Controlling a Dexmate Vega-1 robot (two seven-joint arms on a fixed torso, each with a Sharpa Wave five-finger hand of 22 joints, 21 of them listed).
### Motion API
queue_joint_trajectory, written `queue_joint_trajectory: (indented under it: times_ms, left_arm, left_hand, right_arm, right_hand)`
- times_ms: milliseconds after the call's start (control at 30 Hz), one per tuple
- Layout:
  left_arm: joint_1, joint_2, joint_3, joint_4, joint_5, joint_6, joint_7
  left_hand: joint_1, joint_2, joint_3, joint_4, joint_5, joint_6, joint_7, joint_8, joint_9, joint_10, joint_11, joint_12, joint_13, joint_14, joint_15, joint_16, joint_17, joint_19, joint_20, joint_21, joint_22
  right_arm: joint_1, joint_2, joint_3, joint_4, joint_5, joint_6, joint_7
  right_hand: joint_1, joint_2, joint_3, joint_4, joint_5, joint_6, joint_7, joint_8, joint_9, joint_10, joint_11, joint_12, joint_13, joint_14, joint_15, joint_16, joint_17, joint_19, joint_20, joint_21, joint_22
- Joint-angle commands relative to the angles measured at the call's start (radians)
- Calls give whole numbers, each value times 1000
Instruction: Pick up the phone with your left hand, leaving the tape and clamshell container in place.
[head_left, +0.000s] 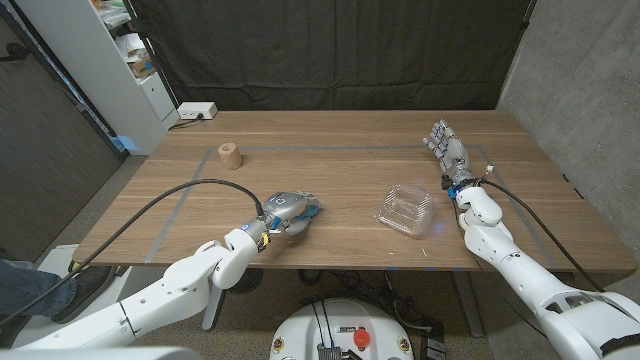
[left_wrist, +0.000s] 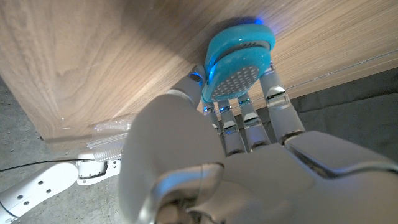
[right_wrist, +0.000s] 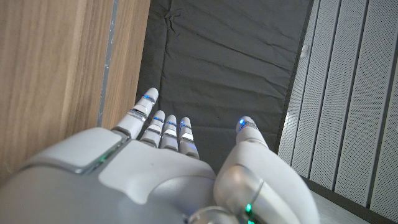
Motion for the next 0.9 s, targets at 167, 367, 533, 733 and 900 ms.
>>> queue_joint_trajectory:
  times_ms: [167,367,533,733,900]
  left_arm:
    - [2,-10,-8,4,-22,-4,35]
    - [-3,-10,-5,3,-21,0,26]
    - [-4,-6,-7,2,-27,-2,22]
    - [10,11,-24,-9,-57,-36,44]
    - [16,10,-31,-19,-45,-21,51]
  left_hand:
    - [108,69,21,5,19,36,2,15,10,31,-6,17,13,139,-109,63,97,49,-51,33,0]
    - [111,69,23,6,21,36,4,14,11,32,-4,18,15,142,-109,63,99,49,-55,37,0]
    - [111,69,23,9,22,34,5,13,12,29,-3,18,17,144,-106,62,101,48,-57,39,-1]
    - [109,69,23,14,23,34,4,13,13,29,-4,18,19,143,-107,60,104,44,-56,42,-1]
    - [109,67,23,14,24,37,3,13,14,31,-5,19,21,144,-108,59,106,42,-54,45,-1]
  right_arm:
    - [-11,-6,2,-18,0,-9,-8]
    - [-8,-3,0,-12,-1,-6,-6]
    - [-8,-3,-1,-14,-3,-7,-9]
    - [-11,-6,0,-24,-5,-9,-15]
    - [-10,-8,0,-26,-6,-10,-16]
  right_hand:
    - [1,9,-4,2,-1,3,0,-2,2,8,3,0,2,9,-1,6,6,8,3,0,4]
    - [2,9,-4,1,-1,3,1,-2,2,7,1,-1,2,9,0,5,6,8,3,0,4]
    - [2,9,-4,0,-1,3,0,-2,2,7,2,-1,2,10,0,5,6,8,3,0,4]
    - [1,10,-4,1,0,3,0,-2,2,8,2,-1,2,10,0,5,6,9,3,0,4]
    - [1,10,-4,1,0,3,0,-2,2,7,1,-1,2,11,-1,5,6,9,3,0,4]
